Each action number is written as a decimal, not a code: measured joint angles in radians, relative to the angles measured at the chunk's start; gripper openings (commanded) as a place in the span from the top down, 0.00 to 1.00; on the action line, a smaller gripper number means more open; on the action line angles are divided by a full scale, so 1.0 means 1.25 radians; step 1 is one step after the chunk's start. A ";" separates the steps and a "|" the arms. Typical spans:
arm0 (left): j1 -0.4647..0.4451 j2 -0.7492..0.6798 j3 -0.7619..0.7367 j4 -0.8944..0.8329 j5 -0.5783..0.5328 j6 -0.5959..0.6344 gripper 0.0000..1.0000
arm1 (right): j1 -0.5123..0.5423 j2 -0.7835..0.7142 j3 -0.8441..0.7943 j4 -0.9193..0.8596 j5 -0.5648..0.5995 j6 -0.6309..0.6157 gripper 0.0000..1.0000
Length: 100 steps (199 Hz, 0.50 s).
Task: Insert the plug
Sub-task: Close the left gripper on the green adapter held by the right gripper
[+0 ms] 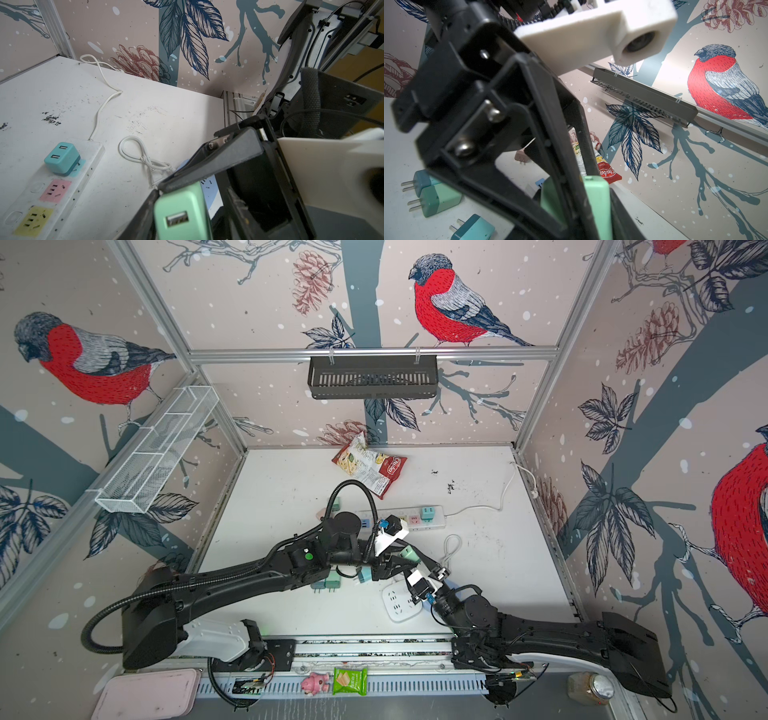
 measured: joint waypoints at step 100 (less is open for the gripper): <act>-0.005 0.050 0.049 -0.016 -0.005 -0.027 1.00 | -0.024 -0.099 0.000 -0.104 0.009 -0.012 0.63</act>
